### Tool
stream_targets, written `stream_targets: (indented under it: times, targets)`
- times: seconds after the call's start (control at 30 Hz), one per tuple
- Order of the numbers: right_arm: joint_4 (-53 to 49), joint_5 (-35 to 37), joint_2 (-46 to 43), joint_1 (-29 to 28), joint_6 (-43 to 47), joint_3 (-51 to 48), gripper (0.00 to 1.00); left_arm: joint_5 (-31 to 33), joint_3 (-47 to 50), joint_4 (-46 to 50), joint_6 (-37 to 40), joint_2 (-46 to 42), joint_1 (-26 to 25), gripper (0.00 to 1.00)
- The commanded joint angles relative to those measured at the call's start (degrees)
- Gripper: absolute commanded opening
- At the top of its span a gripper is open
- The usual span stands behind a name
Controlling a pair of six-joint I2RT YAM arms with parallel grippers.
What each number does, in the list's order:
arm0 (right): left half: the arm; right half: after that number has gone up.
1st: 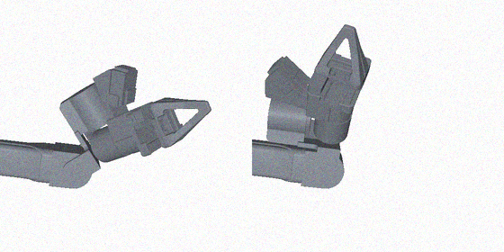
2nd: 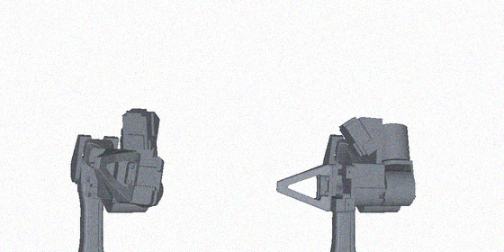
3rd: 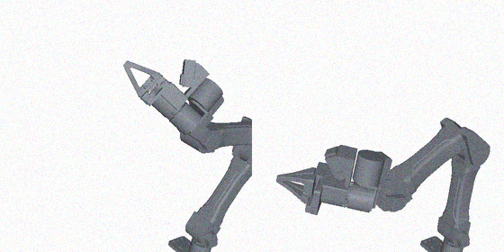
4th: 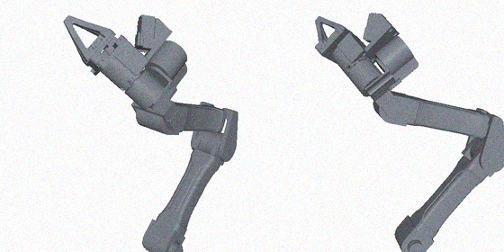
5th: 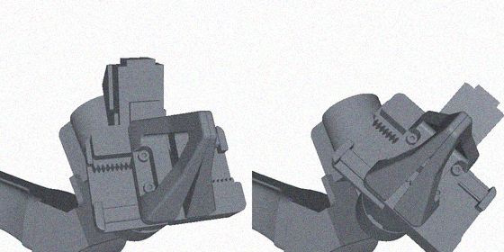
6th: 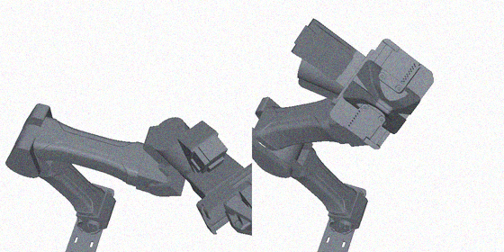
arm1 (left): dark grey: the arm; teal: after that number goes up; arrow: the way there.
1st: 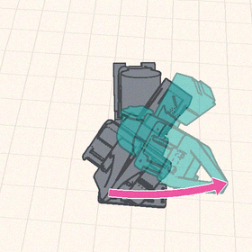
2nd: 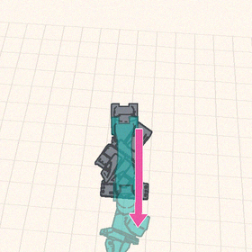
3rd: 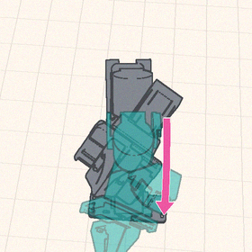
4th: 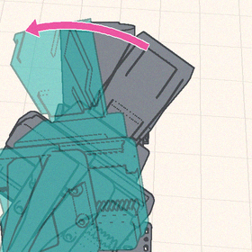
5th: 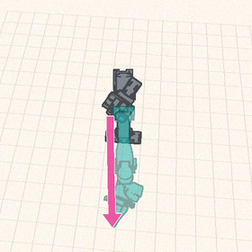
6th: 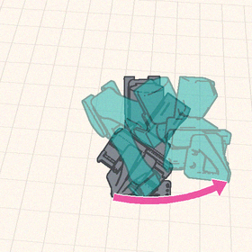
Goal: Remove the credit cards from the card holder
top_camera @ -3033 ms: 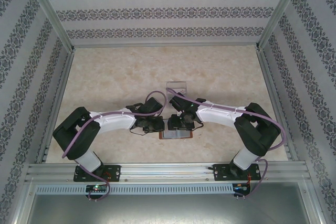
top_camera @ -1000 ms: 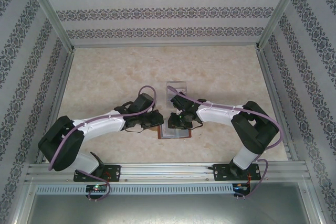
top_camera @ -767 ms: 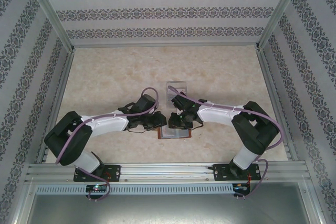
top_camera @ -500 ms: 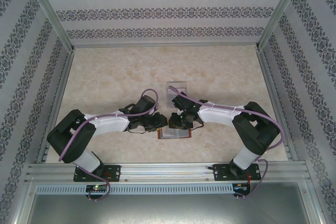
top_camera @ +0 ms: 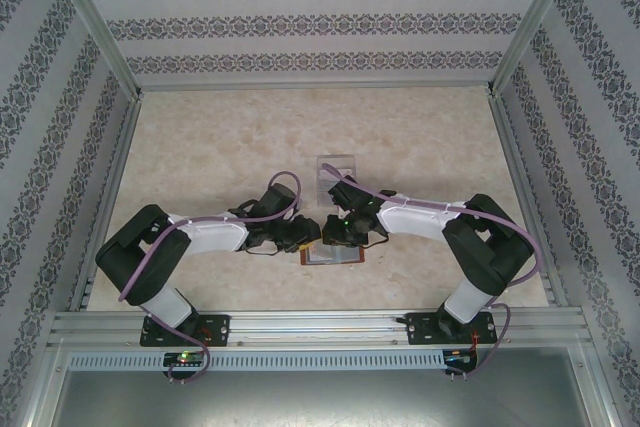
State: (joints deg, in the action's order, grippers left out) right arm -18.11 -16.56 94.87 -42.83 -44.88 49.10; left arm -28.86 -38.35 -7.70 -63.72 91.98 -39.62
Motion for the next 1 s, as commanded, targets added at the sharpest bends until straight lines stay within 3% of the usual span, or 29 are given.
stream_targets:
  times: [0.0,0.4,0.47,0.6,0.97]
  targets:
    - [-0.1,-0.5,-0.9,0.6,-0.8,-1.2,0.28,-1.6,1.0,-4.8,-2.0,1.6,0.6,0.32]
    - [0.0,-0.6,-2.4,0.6,-1.0,-1.6,0.27,-2.6,1.7,-8.4,-3.3,2.2,0.6,0.19]
    - [-0.3,-0.3,-3.4,0.7,-1.1,-1.7,0.31,-2.8,1.8,-8.3,-3.4,2.1,0.6,0.17]
    - [-1.4,0.7,-6.4,1.0,-1.3,-2.0,0.38,-2.8,1.7,-8.4,-3.5,1.8,0.6,0.17]
    - [-5.3,2.5,-17.3,5.1,-0.9,-4.6,0.39,-5.1,-1.4,-7.9,-2.2,2.0,0.3,0.27]
